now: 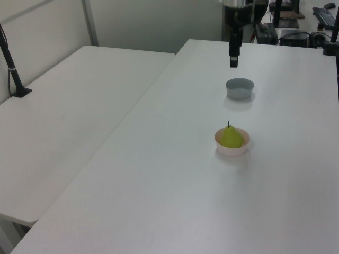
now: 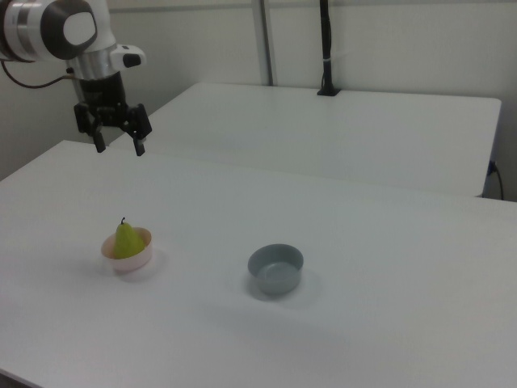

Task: Pick up a pear from the bowl
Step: 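Move the open gripper over the pear in the pink bowl, then lower the gripper around the pear and close on it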

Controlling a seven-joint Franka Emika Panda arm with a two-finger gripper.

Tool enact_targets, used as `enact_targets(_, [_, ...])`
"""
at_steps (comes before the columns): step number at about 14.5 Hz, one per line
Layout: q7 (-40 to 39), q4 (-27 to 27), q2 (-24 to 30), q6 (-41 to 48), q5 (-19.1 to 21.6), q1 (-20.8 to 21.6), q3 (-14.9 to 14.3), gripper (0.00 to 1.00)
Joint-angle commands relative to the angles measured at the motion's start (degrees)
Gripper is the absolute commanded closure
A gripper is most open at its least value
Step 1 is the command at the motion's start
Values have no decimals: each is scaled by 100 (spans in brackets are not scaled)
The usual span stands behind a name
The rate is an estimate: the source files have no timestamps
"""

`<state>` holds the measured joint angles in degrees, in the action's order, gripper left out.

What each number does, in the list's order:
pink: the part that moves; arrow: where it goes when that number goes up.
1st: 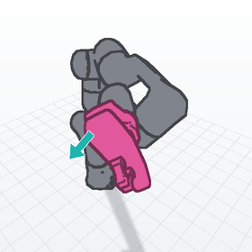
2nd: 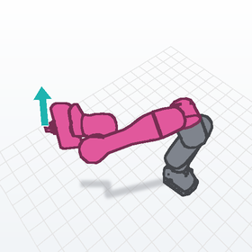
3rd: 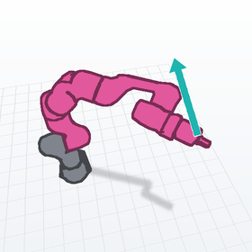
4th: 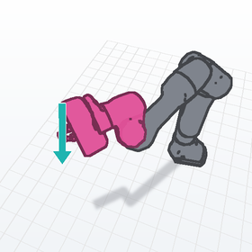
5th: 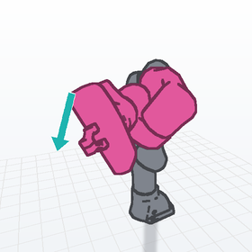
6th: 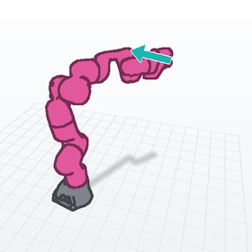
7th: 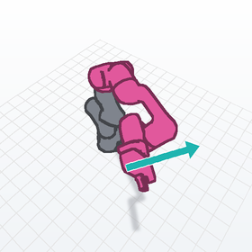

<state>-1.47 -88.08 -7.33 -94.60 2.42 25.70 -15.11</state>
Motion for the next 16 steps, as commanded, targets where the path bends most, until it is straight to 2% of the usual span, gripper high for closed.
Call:
enact_targets(1, [-301, -200, -84, -347, 56, 260, -45, 0])
enact_targets(5, [-748, -683, -181, -734, -136, 260, 52, 0])
enact_targets(10, [-767, -1975, -242, -2060, -515, 260, 421, 0])
enact_targets(16, [-872, -2064, -655, -2308, -655, 260, 588, 0])
